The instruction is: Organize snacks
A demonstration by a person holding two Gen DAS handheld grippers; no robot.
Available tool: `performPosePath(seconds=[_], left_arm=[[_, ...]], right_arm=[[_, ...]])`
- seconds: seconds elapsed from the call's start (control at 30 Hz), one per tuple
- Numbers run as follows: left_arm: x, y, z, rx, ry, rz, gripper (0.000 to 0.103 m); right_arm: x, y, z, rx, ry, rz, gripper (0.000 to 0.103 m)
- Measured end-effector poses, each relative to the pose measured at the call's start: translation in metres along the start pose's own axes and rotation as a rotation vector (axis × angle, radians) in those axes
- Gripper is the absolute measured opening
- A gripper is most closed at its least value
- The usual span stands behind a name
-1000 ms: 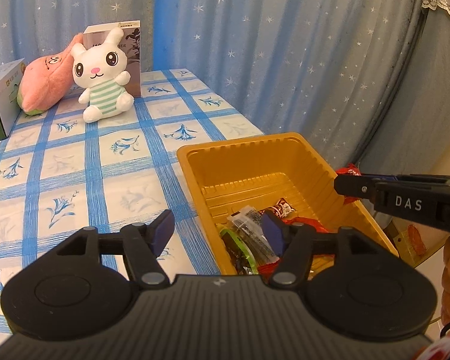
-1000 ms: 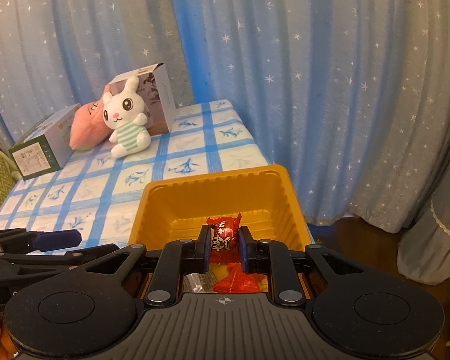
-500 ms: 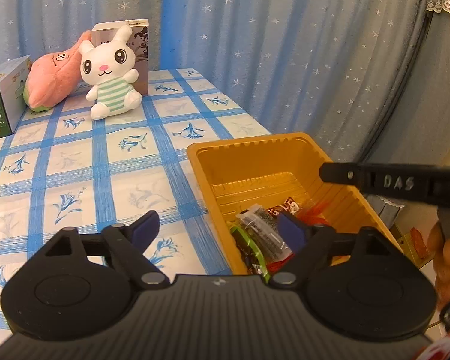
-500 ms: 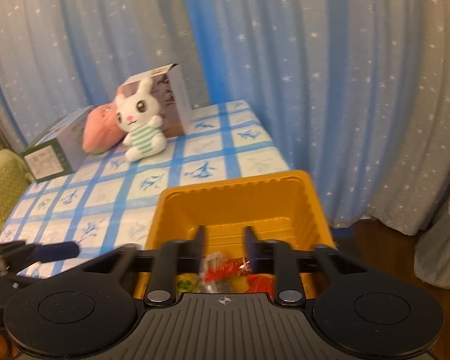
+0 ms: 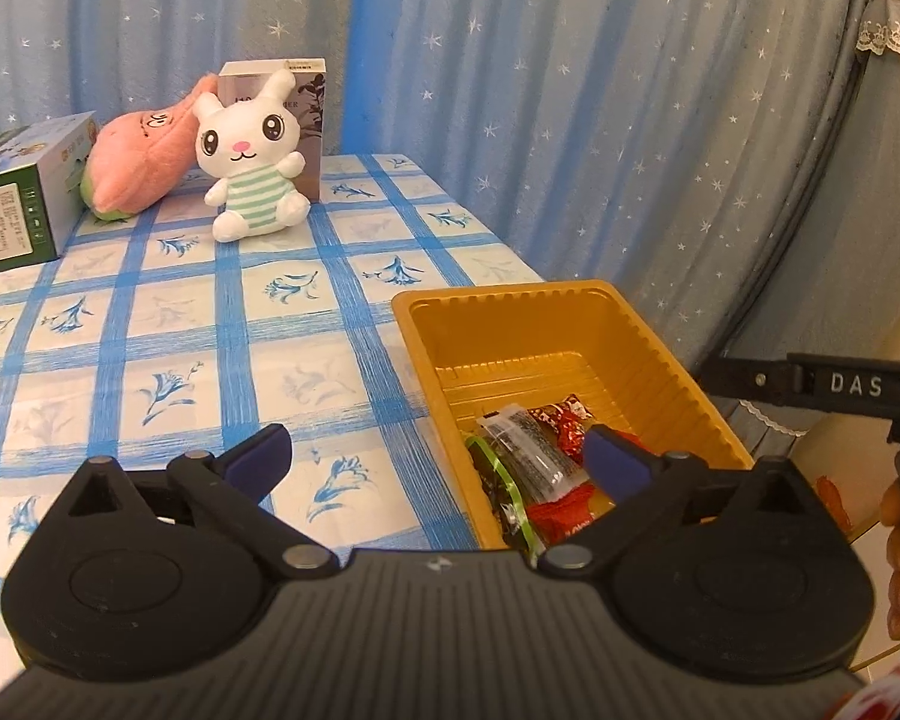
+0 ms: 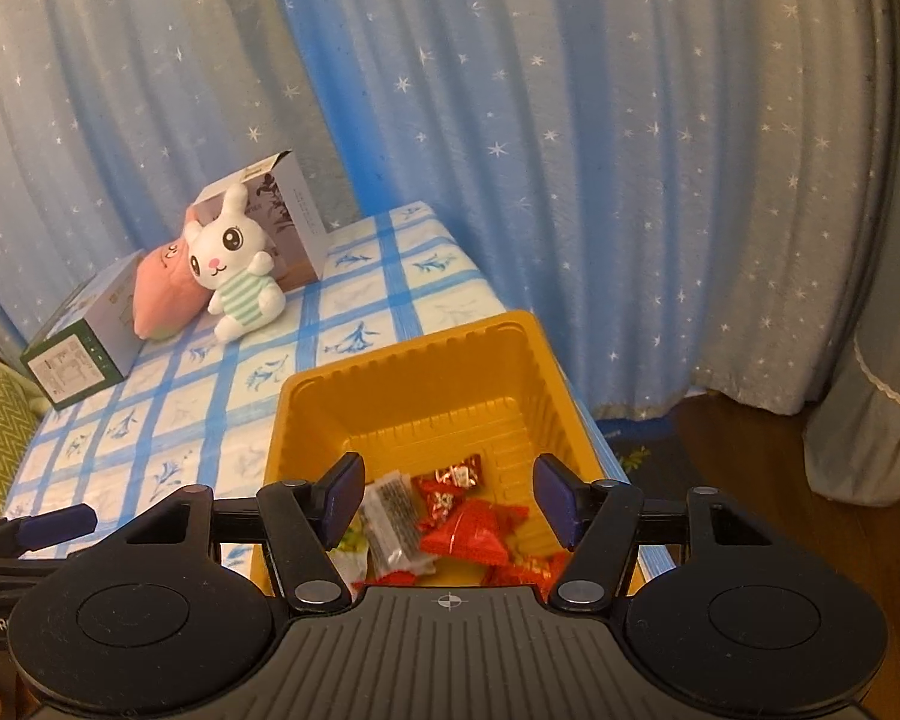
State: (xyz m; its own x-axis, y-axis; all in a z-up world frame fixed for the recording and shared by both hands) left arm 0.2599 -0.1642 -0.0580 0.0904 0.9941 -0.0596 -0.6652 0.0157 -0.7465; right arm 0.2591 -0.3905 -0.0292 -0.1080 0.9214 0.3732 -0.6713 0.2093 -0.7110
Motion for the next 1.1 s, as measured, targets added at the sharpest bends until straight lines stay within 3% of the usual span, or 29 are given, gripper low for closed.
performPosePath(seconds=[0.17, 0.6, 1.1], left_arm=[[0.001, 0.002, 0.023, -0.007, -0.028, 0.005, 0.103], [0.010, 0.022, 0.079, 0.002, -0.051, 0.015, 0.103], [0.010, 0.061, 0.148, -0.013, -0.114, 0.011, 0.103]], right_arm=[[0.013, 0.007, 0.021, 0.007, 0.008, 0.013, 0.064], [0.055, 0.041, 0.068, 0.021, 0.016, 0.089, 0.082], [0.088, 0.087, 0.124, 0.030, 0.060, 0.150, 0.083]])
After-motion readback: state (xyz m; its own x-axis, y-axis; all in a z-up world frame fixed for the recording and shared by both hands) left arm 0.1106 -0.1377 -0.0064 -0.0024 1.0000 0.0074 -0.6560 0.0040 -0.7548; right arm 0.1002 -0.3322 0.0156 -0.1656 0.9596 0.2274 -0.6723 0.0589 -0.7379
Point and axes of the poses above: each gripper's, at about its wrist camera, not at the fingertips, and z roughly against the way its jaws point, x to its left, y to its underside, the point moved 7 cm from there along -z, roughly the way its jaws point, and after that the axes turned 8 degrees about -y, right-handed, at the moved point
